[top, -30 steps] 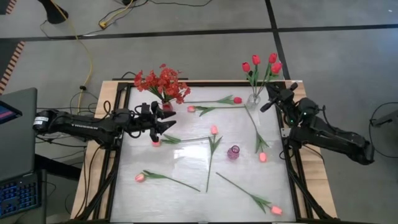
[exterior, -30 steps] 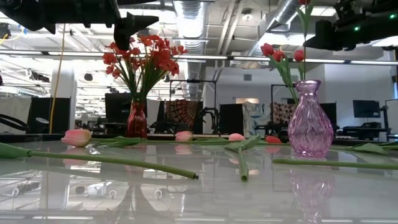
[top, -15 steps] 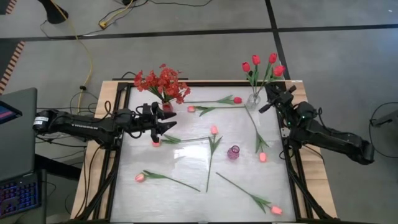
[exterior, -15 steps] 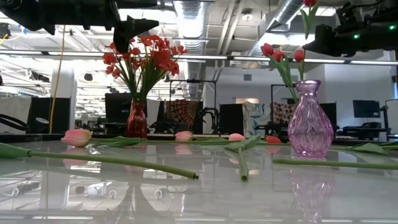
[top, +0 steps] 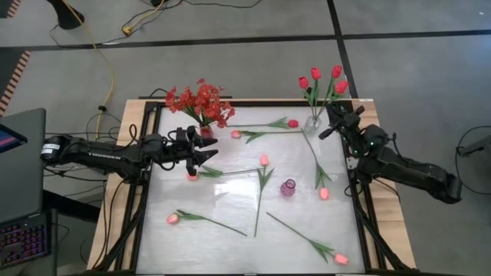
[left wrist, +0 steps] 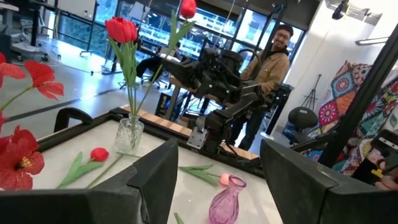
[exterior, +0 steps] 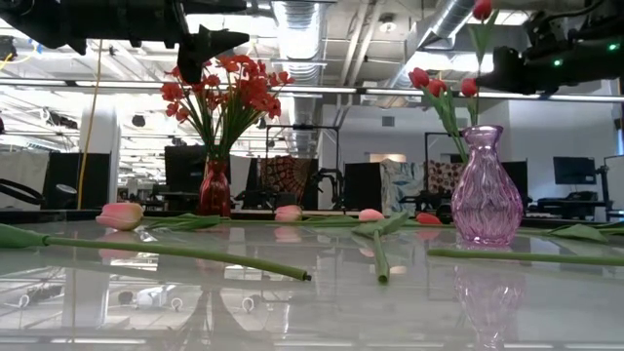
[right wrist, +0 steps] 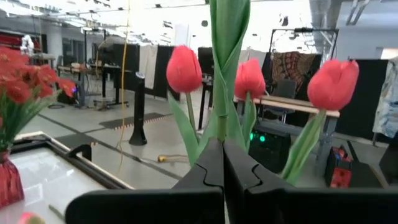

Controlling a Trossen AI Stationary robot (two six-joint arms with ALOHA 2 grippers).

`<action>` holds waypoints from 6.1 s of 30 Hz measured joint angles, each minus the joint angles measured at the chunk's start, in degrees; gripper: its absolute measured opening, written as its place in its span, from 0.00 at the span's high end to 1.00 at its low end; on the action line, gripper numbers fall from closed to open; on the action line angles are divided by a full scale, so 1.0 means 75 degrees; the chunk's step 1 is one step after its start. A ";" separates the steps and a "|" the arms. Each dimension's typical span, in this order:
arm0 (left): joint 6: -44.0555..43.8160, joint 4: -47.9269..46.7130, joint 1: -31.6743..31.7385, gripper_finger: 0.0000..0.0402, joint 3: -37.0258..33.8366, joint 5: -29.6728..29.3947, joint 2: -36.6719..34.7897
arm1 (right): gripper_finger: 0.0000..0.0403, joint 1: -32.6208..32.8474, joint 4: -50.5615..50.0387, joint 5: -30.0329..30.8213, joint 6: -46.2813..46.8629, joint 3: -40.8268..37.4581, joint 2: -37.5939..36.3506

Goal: Sort flowers into vase by color
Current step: Put the red tulip into the transparent flower vase

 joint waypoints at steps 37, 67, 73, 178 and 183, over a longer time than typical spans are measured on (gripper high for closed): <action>0.0016 -0.0011 0.0002 0.47 0.0000 -0.0011 0.0000 | 0.83 -0.0353 0.0228 -0.0037 0.1402 -0.0766 0.0022; -0.0026 -0.0011 0.0000 0.47 0.0000 0.0070 0.0000 | 0.36 -0.0226 -0.6098 -0.0979 0.2395 0.1679 0.0022; 0.0024 -0.0014 0.0003 0.47 0.0000 0.0073 0.0000 | 0.36 -0.0209 -0.6901 -0.1308 0.2829 0.2034 0.0208; 0.3510 -0.7245 0.1931 0.47 1.1162 -0.1717 1.0229 | 0.46 0.4523 -0.8809 -0.1774 0.5905 0.4261 0.5056; 0.3480 -0.7590 0.2296 0.47 1.1135 -0.1491 1.0232 | 0.46 0.4479 -0.8777 -0.1768 0.5903 0.4261 0.5058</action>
